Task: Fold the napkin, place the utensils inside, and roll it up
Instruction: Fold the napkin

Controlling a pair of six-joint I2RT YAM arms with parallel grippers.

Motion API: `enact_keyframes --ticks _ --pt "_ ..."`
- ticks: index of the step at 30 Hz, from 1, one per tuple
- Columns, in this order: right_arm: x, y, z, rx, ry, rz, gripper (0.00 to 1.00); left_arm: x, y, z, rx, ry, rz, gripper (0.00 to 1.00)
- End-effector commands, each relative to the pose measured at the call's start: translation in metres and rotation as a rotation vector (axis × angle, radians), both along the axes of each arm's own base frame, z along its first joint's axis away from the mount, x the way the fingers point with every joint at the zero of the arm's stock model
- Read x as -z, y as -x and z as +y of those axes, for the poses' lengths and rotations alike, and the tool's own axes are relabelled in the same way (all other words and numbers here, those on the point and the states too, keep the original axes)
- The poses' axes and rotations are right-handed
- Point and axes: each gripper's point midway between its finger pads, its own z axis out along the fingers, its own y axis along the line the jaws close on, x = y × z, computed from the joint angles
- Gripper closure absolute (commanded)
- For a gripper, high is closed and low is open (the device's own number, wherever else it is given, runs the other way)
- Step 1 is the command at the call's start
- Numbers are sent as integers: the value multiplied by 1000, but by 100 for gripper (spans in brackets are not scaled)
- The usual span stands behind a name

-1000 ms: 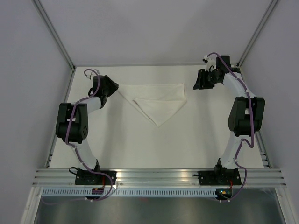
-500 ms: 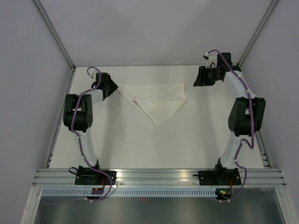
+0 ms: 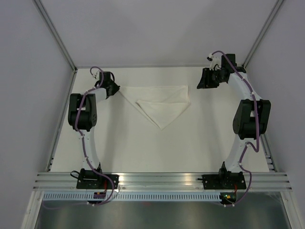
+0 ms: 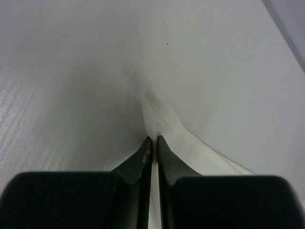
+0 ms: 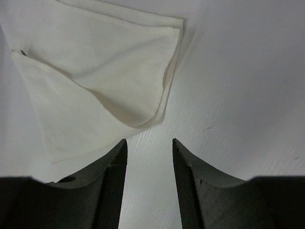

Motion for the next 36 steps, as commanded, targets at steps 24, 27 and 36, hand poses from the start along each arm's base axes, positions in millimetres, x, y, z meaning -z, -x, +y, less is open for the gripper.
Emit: enact_keyframes --ticks 24,27,36 --pt "37 83 65 -342 177 104 51 -129 54 7 134 90 -535 98" --pt "36 88 64 -352 179 111 51 -153 58 -48 471 196 -686 98" --pt "33 100 67 -359 172 119 51 -133 128 -171 1100 386 -668 98"
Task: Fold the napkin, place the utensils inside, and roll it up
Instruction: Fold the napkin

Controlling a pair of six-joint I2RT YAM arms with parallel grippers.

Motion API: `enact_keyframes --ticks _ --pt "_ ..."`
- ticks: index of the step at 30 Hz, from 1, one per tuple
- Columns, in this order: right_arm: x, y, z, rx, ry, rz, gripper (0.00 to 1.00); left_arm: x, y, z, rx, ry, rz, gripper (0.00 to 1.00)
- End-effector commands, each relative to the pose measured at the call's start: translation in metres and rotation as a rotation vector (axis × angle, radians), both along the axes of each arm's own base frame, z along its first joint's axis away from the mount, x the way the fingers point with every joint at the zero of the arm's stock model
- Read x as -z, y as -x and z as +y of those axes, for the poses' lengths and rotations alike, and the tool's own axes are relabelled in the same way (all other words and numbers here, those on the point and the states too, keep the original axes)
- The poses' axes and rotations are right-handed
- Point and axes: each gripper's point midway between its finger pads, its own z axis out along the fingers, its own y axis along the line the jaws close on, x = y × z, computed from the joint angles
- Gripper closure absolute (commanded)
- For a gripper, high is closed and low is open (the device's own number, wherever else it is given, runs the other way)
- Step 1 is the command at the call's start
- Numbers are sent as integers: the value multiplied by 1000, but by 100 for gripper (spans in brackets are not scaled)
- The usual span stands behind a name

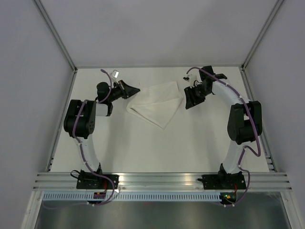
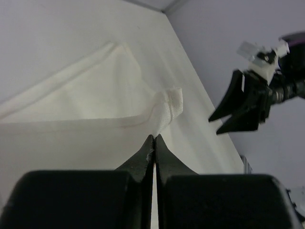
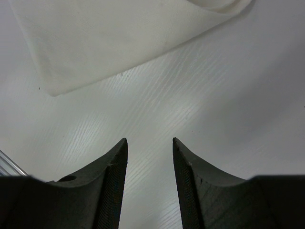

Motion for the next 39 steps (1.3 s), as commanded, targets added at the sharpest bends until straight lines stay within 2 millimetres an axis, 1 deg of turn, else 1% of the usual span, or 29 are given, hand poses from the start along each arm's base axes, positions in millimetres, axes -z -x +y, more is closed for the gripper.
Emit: enact_keyframes --ticks 1,2,4,5,6,7,8,9,10,11,12,13,14,17,18,20,22,23,26,29,30,31,32,35,36,37,39 --pt "-15 9 -1 -8 2 -28 51 -13 44 -48 331 -30 -145 98" --pt "-15 10 -1 -9 4 -27 51 -9 51 -59 369 -40 -138 98" --pt "-15 13 -2 -11 6 -29 51 0 62 -68 420 -68 -126 98" --pt "-15 13 -2 -11 7 -30 51 5 69 -77 445 -81 -115 98" --pt "-15 14 -3 -10 8 -32 51 8 72 -82 460 -96 -115 98" --pt "-15 15 -3 -10 9 -31 51 17 77 -86 482 -128 -97 98" --pt "-15 15 -4 -9 9 -29 51 22 84 -96 511 -150 -89 98" --pt "-14 16 -3 -12 10 -27 51 30 87 -100 531 -201 -116 98" --pt "-14 16 -3 -12 10 -28 51 33 83 -103 519 -240 -120 98" --pt "-14 17 -3 -12 10 -27 51 50 96 -109 551 -277 -30 98" --pt "-13 18 -4 -12 10 -24 51 57 93 -110 537 -338 -59 98" --pt "-13 18 -4 -13 11 -25 51 61 95 -113 544 -363 -55 98" --pt "-12 18 -4 -13 11 -25 51 70 104 -116 559 -391 -18 98" --pt "-9 19 -4 -13 13 -19 51 81 113 -118 563 -448 -16 98" --pt "-9 19 -4 -13 13 -19 51 88 115 -117 556 -476 -9 98" --pt "-7 19 -4 -14 15 -15 51 95 125 -120 570 -502 -1 98" --pt "-5 19 -3 -15 17 -13 51 105 130 -119 563 -549 6 98" --pt "-5 19 -3 -14 20 -12 51 107 136 -122 572 -560 6 98" --pt "-3 19 -3 -13 24 -13 51 114 145 -124 562 -599 12 98" --pt "0 19 -3 -13 28 -9 51 112 149 -128 540 -626 -21 98" --pt "1 19 -2 -13 28 -7 51 111 147 -127 520 -637 -36 98" --pt "2 18 -2 -14 31 -7 52 98 146 -127 488 -624 -104 98" --pt "2 18 -2 -14 31 -7 52 98 146 -127 488 -624 -105 98" --pt "3 19 -3 -12 38 -8 52 84 152 -128 472 -600 -157 98" --pt "3 19 -3 -12 40 -7 52 83 154 -129 478 -600 -167 98" --pt "5 18 -4 -10 44 -10 52 77 158 -132 485 -598 -185 98" --pt "8 17 -4 -9 49 -4 51 78 160 -135 485 -615 -191 98"
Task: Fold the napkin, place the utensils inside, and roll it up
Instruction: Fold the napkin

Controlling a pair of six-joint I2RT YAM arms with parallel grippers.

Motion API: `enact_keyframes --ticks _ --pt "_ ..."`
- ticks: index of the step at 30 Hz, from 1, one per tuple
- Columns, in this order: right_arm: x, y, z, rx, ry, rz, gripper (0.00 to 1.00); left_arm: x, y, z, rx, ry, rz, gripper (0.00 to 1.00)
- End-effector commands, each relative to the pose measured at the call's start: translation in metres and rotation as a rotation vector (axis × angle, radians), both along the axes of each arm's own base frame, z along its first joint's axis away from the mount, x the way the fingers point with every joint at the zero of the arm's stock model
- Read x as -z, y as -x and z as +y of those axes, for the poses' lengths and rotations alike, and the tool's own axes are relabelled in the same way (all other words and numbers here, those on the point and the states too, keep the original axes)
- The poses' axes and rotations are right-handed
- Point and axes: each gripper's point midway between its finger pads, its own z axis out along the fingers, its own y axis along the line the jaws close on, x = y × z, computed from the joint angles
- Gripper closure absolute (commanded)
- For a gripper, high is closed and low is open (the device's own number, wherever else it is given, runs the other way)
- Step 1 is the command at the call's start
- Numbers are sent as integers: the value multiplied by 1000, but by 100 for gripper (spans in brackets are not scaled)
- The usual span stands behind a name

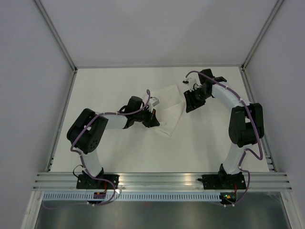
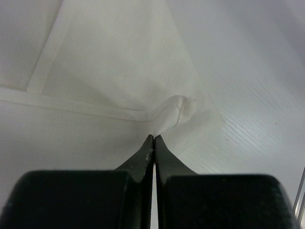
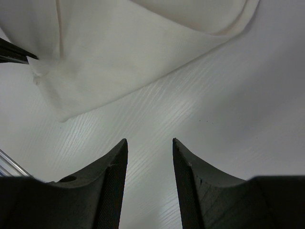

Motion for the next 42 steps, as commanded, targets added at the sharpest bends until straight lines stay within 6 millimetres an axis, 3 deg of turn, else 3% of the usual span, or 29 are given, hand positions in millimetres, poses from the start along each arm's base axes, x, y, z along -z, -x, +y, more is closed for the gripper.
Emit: enact_keyframes --ticks 1,16,23,35,42 --pt "5 -3 -2 6 25 -10 51 -25 -4 -16 39 23 -152 98" --pt "55 -23 15 12 111 68 52 8 22 -48 60 -69 -178 98" --pt "75 -45 16 32 177 60 52 14 28 -58 97 -100 -206 98" --pt "83 -57 20 37 219 37 54 20 38 -73 132 -141 -228 97" --pt "72 -56 23 42 195 26 53 13 40 -70 129 -162 -257 81"
